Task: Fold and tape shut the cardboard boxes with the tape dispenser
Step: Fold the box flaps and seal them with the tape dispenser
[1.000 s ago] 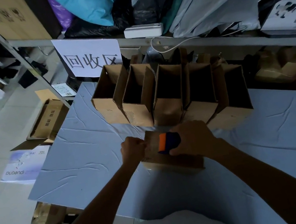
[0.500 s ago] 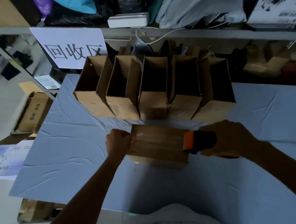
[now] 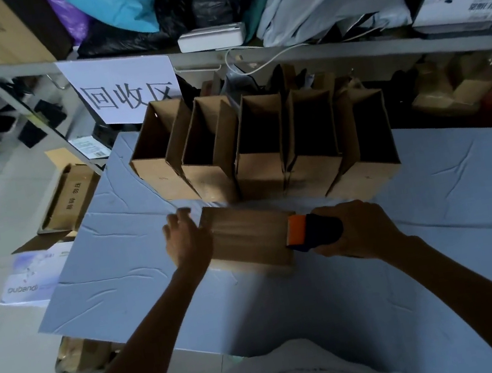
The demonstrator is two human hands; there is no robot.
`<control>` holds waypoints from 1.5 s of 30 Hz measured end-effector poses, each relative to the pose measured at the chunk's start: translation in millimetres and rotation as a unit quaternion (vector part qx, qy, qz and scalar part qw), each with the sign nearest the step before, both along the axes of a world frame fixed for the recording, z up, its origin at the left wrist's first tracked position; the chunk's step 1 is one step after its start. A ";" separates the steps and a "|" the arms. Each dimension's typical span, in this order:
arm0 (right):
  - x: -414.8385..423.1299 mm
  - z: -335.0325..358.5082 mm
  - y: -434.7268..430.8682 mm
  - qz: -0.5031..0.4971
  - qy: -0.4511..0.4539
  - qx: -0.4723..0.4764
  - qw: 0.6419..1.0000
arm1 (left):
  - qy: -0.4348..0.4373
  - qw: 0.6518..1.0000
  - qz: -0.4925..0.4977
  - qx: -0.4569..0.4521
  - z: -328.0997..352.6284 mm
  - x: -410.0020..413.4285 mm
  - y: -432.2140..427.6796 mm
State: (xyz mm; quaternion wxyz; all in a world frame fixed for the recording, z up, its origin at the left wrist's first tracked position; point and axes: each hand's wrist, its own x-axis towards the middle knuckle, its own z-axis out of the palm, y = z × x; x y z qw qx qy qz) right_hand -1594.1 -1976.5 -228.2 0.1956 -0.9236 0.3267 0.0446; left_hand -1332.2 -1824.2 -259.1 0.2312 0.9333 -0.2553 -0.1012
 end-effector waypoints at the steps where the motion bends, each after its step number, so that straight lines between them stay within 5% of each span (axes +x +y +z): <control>1: 2.0 -2.7 -1.0 -0.003 -0.001 -0.001 1.000 | -0.031 0.997 -0.060 -0.031 0.3 -7.7 -3.3; 4: 6.0 -8.3 -1.4 -0.003 0.005 0.014 1.000 | 0.061 0.959 -0.268 -0.066 -4.7 -40.6 -18.7; 6: 7.6 -9.3 -1.5 -0.008 0.007 0.020 1.000 | 0.090 0.943 -0.312 -0.078 -10.0 -54.1 -22.9; 10: 0.3 -8.6 -0.5 -0.026 -0.014 0.072 0.997 | 0.138 0.937 -0.285 -0.148 -14.6 -55.2 -20.6; 19: -48.0 -7.0 -11.3 -0.074 0.023 0.096 0.992 | 0.159 0.945 -0.256 -0.131 -12.8 -58.0 -26.2; 25: -2.6 -10.7 2.7 -0.008 0.099 0.023 0.995 | 0.150 0.949 -0.249 -0.120 -16.6 -58.6 -29.1; 36: 35.4 -20.3 15.1 -0.062 0.165 -0.121 0.977 | 0.145 0.945 -0.266 -0.123 -8.1 -63.8 -28.3; 39: 13.0 -31.6 26.0 -0.068 0.258 -0.070 0.961 | 0.135 0.943 -0.271 -0.138 -6.0 -64.9 -21.2; 45: -23.8 -58.7 38.4 -0.130 0.170 -0.096 0.972 | 0.096 0.966 -0.226 -0.085 -9.5 -75.8 -31.6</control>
